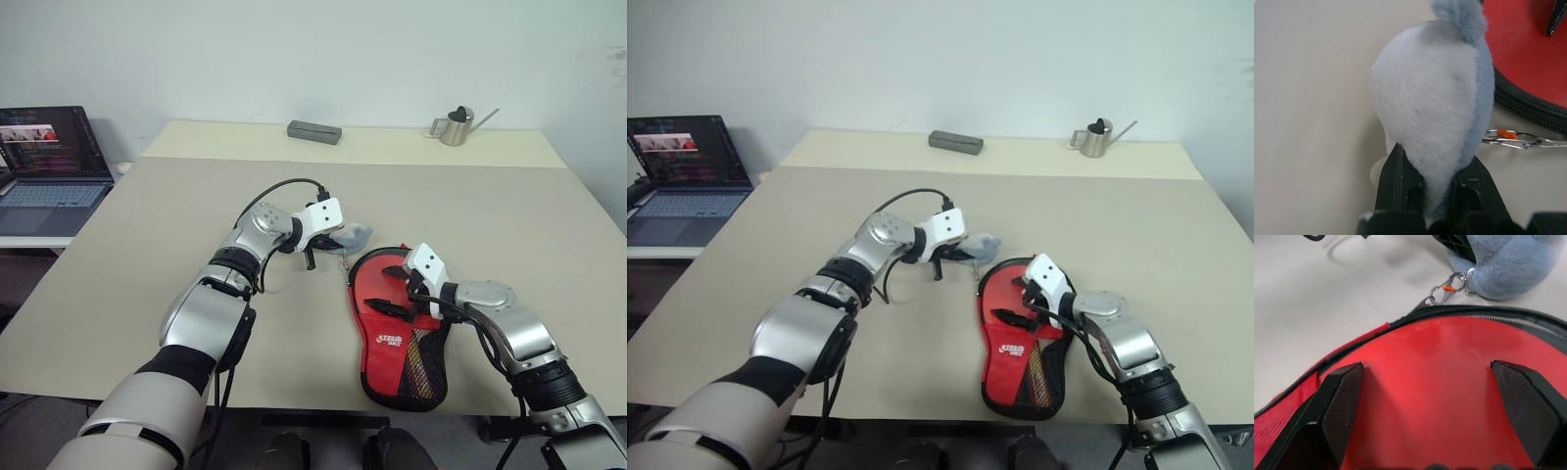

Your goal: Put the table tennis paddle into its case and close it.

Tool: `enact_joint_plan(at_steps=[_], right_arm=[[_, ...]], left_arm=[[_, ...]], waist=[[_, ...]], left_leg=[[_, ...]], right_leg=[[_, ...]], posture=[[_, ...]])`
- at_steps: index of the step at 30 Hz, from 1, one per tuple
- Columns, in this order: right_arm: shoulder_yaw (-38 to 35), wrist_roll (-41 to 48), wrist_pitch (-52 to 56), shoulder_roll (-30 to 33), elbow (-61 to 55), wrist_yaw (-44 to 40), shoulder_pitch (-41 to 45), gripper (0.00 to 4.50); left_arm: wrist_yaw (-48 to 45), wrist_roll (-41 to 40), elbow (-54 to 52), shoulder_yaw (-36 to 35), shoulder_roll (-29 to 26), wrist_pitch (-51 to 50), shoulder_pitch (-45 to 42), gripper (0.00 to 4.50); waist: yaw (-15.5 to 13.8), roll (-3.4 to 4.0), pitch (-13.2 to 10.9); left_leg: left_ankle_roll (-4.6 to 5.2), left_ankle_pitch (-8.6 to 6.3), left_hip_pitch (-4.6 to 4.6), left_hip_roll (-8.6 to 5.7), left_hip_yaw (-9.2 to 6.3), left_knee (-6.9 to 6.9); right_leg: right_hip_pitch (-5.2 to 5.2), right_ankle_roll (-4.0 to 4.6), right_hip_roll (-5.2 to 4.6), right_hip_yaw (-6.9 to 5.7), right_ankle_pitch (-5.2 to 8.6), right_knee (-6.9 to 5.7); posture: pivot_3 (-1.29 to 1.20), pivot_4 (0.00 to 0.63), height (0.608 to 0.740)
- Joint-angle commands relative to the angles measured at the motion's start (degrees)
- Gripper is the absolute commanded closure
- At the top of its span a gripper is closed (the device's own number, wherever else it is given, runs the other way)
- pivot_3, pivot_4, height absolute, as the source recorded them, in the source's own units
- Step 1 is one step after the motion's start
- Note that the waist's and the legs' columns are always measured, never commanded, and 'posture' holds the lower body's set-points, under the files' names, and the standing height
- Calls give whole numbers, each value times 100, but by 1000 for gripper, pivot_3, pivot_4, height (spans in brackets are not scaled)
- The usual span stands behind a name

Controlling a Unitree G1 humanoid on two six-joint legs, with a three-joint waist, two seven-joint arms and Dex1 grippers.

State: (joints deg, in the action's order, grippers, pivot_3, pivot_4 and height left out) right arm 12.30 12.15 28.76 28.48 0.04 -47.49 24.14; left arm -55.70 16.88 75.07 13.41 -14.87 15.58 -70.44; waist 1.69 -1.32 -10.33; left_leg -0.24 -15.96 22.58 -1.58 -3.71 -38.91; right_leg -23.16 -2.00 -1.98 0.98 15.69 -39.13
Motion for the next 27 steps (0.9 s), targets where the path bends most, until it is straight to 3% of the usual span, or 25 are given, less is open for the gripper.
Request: enact_joint_plan(at_steps=[1,27], right_arm=[[295,-261,319,91,264,6,-228,0],[580,-331,343,98,611,-308,33,0]], left_arm=[[187,72,-78,46,30,104,-9,4330],[1135,194,-74,18,120,-20,-360,4338]], waist=[[0,-1,3],[12,-8,39]], left_leg=[[0,0,0,0,0,0],[1,0,-9,0,0,0]], right_leg=[[1,0,0,-1,0,0],[9,-2,1,1,-2,-2]], posture=[[0,150,740],[0,150,740]])
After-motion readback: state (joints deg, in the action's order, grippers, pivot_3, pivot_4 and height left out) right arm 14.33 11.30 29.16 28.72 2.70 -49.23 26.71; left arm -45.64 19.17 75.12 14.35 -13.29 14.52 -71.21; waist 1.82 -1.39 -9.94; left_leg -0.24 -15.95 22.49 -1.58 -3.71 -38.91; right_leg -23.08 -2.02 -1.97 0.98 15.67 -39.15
